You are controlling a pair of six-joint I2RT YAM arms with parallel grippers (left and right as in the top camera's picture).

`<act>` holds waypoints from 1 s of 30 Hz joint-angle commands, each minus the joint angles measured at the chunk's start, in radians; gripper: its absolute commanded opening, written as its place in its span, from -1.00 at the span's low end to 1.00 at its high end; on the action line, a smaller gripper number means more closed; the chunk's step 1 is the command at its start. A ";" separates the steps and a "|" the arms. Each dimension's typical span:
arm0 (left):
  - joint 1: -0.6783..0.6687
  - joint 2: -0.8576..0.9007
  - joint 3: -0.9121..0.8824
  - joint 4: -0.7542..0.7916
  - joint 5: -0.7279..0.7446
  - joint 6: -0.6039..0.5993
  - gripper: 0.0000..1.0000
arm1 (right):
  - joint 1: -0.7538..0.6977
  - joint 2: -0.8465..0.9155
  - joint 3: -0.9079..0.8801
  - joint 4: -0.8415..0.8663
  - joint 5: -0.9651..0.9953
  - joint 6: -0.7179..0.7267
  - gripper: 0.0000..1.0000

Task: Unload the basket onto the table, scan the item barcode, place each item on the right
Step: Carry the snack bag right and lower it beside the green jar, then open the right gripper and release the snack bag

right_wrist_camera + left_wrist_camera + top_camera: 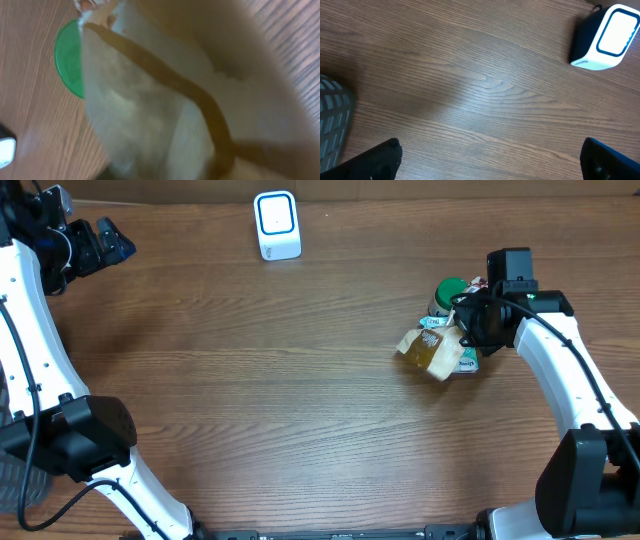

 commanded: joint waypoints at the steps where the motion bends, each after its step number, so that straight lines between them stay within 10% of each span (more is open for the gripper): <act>1: -0.007 -0.009 0.012 0.001 -0.005 0.012 0.99 | -0.001 -0.009 -0.006 -0.006 -0.044 -0.063 -0.17; 30: -0.007 -0.009 0.012 0.002 -0.005 0.012 0.99 | 0.000 -0.560 0.248 -0.567 -0.115 -0.514 0.54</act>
